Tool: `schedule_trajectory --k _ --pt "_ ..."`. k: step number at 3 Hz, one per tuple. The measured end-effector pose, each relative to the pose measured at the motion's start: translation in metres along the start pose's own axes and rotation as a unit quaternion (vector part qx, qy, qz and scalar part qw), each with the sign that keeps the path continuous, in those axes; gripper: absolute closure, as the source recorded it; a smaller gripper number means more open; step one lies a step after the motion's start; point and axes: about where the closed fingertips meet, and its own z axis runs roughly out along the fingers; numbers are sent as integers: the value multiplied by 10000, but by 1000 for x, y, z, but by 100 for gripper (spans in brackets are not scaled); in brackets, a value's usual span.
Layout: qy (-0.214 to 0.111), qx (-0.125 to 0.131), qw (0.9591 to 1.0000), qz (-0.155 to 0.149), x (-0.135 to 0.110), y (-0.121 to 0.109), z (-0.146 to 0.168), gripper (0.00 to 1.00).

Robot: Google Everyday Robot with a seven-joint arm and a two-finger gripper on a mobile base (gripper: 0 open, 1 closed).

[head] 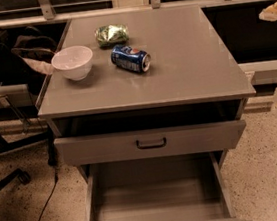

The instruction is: Place pepsi can into middle drawer

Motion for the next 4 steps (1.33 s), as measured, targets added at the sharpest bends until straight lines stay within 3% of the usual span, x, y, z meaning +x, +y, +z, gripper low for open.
schedule_trajectory --k 1,2,3,4 --pt "-2 0 10000 0 0 0 0 0" --pt "-233 4 9997 -43 -6 -6 2 0" --pt "-719 -54 9972 -205 -21 -24 10 0" --pt "-1327 -128 9906 -297 -35 -47 22 0"
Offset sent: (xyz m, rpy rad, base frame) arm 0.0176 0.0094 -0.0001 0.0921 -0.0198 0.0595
